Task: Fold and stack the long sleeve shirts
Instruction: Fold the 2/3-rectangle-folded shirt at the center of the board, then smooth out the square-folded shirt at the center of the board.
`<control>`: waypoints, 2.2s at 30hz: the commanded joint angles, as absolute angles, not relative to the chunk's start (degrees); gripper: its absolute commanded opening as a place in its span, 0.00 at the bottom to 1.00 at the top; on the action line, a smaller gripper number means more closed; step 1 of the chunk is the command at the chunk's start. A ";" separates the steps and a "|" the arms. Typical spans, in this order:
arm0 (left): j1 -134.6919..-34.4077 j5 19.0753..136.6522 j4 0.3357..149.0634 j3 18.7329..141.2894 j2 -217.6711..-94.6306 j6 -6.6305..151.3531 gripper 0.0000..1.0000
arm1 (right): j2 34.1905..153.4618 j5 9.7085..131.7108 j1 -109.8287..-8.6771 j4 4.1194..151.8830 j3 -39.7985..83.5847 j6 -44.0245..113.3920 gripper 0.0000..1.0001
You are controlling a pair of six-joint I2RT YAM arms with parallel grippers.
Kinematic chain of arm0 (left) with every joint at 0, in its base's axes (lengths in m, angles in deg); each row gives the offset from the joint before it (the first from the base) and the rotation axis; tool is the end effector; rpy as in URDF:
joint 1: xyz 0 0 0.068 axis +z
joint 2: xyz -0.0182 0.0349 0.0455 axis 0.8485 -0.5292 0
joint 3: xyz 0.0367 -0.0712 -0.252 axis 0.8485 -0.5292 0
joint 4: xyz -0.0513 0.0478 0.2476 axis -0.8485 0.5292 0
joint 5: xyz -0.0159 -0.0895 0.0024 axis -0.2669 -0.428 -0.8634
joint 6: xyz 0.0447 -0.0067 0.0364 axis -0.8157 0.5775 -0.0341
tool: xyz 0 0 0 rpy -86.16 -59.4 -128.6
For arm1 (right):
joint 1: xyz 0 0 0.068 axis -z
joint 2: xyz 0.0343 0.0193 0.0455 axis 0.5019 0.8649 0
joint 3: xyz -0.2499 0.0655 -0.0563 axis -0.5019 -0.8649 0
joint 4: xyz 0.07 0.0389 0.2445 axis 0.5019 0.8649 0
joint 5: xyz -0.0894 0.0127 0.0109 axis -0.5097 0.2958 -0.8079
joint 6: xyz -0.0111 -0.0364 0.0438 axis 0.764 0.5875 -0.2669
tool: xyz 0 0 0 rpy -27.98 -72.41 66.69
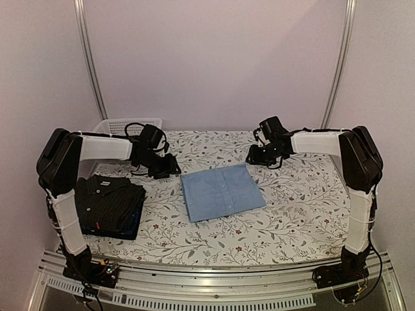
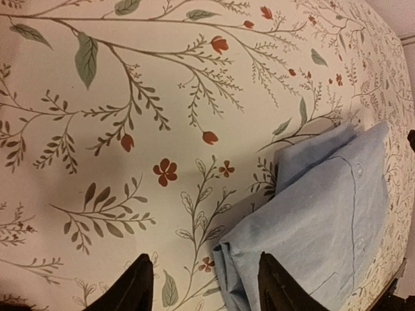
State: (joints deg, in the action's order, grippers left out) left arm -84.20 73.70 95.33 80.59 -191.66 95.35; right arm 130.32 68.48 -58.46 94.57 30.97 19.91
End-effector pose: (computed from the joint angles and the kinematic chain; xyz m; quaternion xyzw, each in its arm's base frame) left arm 0.3554 -0.1844 0.1547 -0.0390 0.9521 -0.2335 0.1935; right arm 0.3915 0.2156 0.1712 -0.0713 0.9362 0.1843 0.2908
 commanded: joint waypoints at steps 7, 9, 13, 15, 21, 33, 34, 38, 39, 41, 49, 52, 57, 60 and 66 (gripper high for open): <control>-91.52 77.83 96.75 83.06 -183.45 95.14 0.42 | 128.69 70.68 -66.49 96.20 35.00 22.17 0.22; -93.36 75.17 95.65 83.33 -185.24 96.09 0.34 | 131.09 71.34 -66.92 96.63 37.03 22.01 0.17; -96.26 73.37 93.64 83.77 -189.46 96.91 0.24 | 135.40 71.55 -66.97 96.88 39.77 21.55 0.15; -96.67 72.69 93.18 83.63 -191.62 97.06 0.20 | 137.20 70.94 -66.87 97.12 41.33 21.85 0.15; -96.21 73.99 93.70 79.64 -194.11 96.04 0.16 | 143.83 71.40 -64.53 97.37 44.25 21.44 0.17; -91.50 75.90 93.53 77.46 -195.54 93.48 0.14 | 142.37 68.59 -61.96 97.79 40.55 18.37 0.22; -90.93 75.75 93.96 78.43 -196.15 93.05 0.14 | 141.06 68.00 -61.90 97.80 39.77 18.03 0.24; -89.31 75.08 95.77 83.36 -198.37 91.41 0.14 | 137.28 66.95 -60.98 97.82 36.57 17.56 0.29; -89.05 74.99 96.19 84.28 -198.72 91.11 0.14 | 136.44 66.62 -60.64 97.95 36.04 17.56 0.30; -88.74 74.76 96.92 85.66 -199.10 90.51 0.14 | 135.21 66.42 -59.91 98.16 35.13 17.64 0.31; -88.23 75.30 98.96 90.34 -196.92 89.74 0.15 | 131.25 65.68 -59.22 99.05 35.06 18.24 0.38; -88.47 74.78 98.03 91.35 -196.43 90.39 0.15 | 131.45 65.60 -59.22 99.32 35.96 18.76 0.35; -89.18 73.21 97.95 94.91 -199.03 90.68 0.13 | 133.15 67.27 -59.31 99.64 36.26 18.61 0.24; -89.44 72.68 97.82 96.31 -200.70 91.01 0.13 | 133.15 66.92 -59.31 98.99 35.16 18.30 0.22; -89.28 71.65 97.80 100.15 -205.98 90.65 0.12 | 136.35 67.88 -58.62 98.94 36.83 18.42 0.21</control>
